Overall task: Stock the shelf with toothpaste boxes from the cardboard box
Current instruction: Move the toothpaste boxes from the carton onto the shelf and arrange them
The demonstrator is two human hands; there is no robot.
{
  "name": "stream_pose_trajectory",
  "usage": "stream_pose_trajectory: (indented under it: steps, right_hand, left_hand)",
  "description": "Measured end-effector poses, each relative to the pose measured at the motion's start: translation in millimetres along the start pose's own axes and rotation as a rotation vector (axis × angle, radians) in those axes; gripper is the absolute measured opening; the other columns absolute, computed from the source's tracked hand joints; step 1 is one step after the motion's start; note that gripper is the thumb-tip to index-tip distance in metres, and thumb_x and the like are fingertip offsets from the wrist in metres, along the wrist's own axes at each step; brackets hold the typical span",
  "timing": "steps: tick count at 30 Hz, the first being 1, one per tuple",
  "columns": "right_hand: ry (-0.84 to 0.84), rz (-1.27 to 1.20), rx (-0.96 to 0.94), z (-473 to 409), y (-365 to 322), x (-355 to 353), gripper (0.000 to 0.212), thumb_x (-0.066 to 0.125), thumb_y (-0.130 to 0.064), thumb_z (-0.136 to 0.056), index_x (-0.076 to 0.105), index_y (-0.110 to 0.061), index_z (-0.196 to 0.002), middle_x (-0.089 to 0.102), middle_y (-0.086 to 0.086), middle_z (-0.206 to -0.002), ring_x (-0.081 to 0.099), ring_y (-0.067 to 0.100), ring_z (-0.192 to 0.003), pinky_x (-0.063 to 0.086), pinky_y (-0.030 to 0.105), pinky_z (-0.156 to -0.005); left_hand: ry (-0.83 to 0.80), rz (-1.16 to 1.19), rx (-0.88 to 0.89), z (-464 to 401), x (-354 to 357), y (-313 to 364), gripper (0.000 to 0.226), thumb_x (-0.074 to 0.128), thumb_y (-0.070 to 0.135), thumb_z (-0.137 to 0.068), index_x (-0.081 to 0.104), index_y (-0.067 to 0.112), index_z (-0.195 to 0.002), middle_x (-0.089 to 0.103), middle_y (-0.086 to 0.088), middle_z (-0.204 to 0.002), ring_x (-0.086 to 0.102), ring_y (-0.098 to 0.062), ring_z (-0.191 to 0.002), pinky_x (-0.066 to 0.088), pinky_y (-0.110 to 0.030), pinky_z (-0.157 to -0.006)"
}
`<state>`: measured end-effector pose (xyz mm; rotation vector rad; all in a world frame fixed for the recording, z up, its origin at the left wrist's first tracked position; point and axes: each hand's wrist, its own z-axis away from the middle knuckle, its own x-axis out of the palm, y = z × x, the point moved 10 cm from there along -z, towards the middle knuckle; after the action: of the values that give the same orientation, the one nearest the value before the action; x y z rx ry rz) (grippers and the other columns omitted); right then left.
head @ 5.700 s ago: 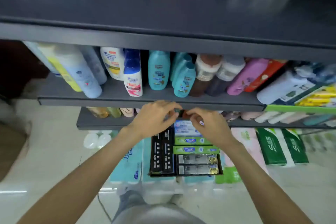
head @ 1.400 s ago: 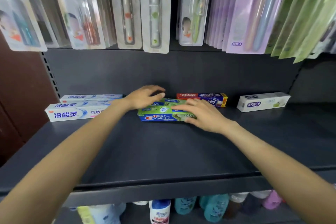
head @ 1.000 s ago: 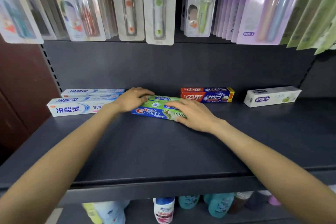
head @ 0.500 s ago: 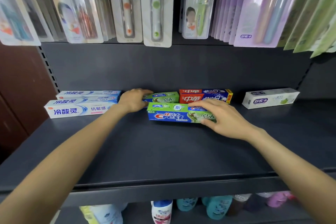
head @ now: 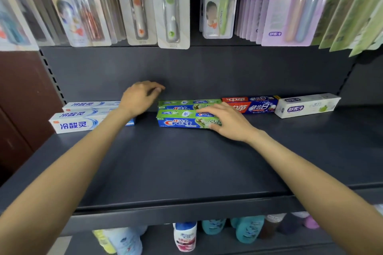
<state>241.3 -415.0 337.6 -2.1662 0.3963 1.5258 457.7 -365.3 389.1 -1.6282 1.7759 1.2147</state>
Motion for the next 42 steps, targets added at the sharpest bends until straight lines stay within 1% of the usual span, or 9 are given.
stream_pose_trajectory:
  steps: [6, 14, 18, 21, 25, 29, 34, 39, 42]
  right_hand:
    - [0.129, 0.129, 0.033, -27.5, -22.4, 6.3, 0.04, 0.052, -0.019, -0.092, 0.053, -0.031, -0.13, 0.043, -0.001, -0.139, 0.033, 0.024, -0.127, 0.026, 0.039, -0.1]
    - [0.393, 0.019, -0.016, 89.8, -47.7, -45.4, 0.025, 0.055, -0.018, -0.088, 0.067, -0.019, -0.109, 0.066, -0.002, -0.105, 0.056, 0.024, -0.1, 0.044, 0.035, -0.084]
    - [0.436, 0.036, -0.039, 178.2, -54.7, -45.7, 0.029, 0.046, -0.024, -0.089, 0.068, -0.019, -0.106, 0.067, -0.006, -0.097, 0.052, 0.017, -0.101, 0.044, 0.033, -0.081]
    - [0.404, -0.036, -0.056, 243.9, -47.5, -28.0, 0.027, 0.047, -0.022, -0.089, 0.069, -0.017, -0.102, 0.068, -0.005, -0.093, 0.058, 0.018, -0.094, 0.046, 0.033, -0.081]
    - [0.144, -0.165, -0.018, 318.1, -14.6, 28.6, 0.024, 0.049, -0.025, -0.089, 0.068, -0.022, -0.102, 0.069, -0.007, -0.089, 0.064, 0.016, -0.082, 0.05, 0.031, -0.067]
    - [-0.263, -0.227, 0.16, 388.0, 42.9, 126.5, 0.023, 0.055, -0.022, -0.09, 0.066, -0.027, -0.109, 0.07, -0.008, -0.101, 0.066, 0.015, -0.092, 0.051, 0.032, -0.07]
    - [-0.553, -0.218, 0.31, 466.0, 88.6, 223.9, 0.039, 0.058, -0.019, -0.088, 0.055, -0.024, -0.126, 0.059, 0.0, -0.123, 0.054, 0.02, -0.114, 0.044, 0.033, -0.093]
    - [-0.694, -0.117, 0.346, 503.2, 108.9, 277.5, 0.055, 0.06, -0.026, -0.087, 0.042, -0.023, -0.138, 0.047, 0.004, -0.137, 0.042, 0.026, -0.125, 0.035, 0.032, -0.1]
    - [-0.679, -0.018, 0.303, 502.4, 111.7, 294.4, 0.063, 0.059, -0.027, -0.087, 0.032, -0.024, -0.144, 0.033, 0.005, -0.148, 0.03, 0.026, -0.134, 0.027, 0.035, -0.107]
  left_hand:
    - [-0.395, -0.165, 0.128, 37.2, 47.1, 16.4, 0.057, 0.03, 0.055, -0.091, 0.045, 0.027, -0.138, 0.048, 0.004, -0.141, 0.041, -0.02, -0.13, 0.03, -0.033, -0.106]
    - [-0.062, -0.183, 0.287, 88.6, -2.2, 79.4, 0.058, 0.03, 0.049, -0.082, 0.061, 0.017, -0.12, 0.064, -0.005, -0.112, 0.055, -0.029, -0.103, 0.044, -0.039, -0.087]
    - [-0.058, 0.147, 0.175, 155.9, -18.8, 143.0, 0.03, 0.048, 0.038, -0.087, 0.063, 0.029, -0.112, 0.067, 0.017, -0.092, 0.055, 0.007, -0.083, 0.038, -0.011, -0.074]
    - [-0.156, 0.407, 0.093, 211.4, 2.3, 191.8, 0.024, 0.054, 0.031, -0.088, 0.067, 0.023, -0.107, 0.068, 0.015, -0.08, 0.051, 0.013, -0.062, 0.033, -0.003, -0.062]
    - [-0.284, 0.628, -0.011, 278.4, 62.6, 243.1, 0.024, 0.051, 0.036, -0.09, 0.067, 0.026, -0.105, 0.069, 0.014, -0.074, 0.056, 0.003, -0.062, 0.042, -0.015, -0.058]
    - [-0.547, 0.728, -0.301, 360.7, 170.4, 248.2, 0.016, 0.057, 0.022, -0.093, 0.064, 0.025, -0.107, 0.071, 0.0, -0.091, 0.066, -0.013, -0.085, 0.048, -0.027, -0.079]
    - [-0.779, 0.392, -0.42, 472.5, 280.0, 231.1, 0.036, 0.061, 0.016, -0.089, 0.057, 0.013, -0.124, 0.063, -0.009, -0.116, 0.059, -0.02, -0.103, 0.042, -0.024, -0.093]
    - [-0.903, -0.09, -0.295, 531.3, 334.8, 214.9, 0.058, 0.058, 0.038, -0.087, 0.038, 0.024, -0.139, 0.035, -0.004, -0.145, 0.026, -0.024, -0.137, 0.021, -0.036, -0.111]
    - [-0.879, -0.156, -0.364, 549.3, 344.8, 199.5, 0.071, 0.061, 0.045, -0.082, 0.03, 0.027, -0.143, 0.015, -0.006, -0.155, 0.005, -0.027, -0.144, 0.01, -0.044, -0.116]
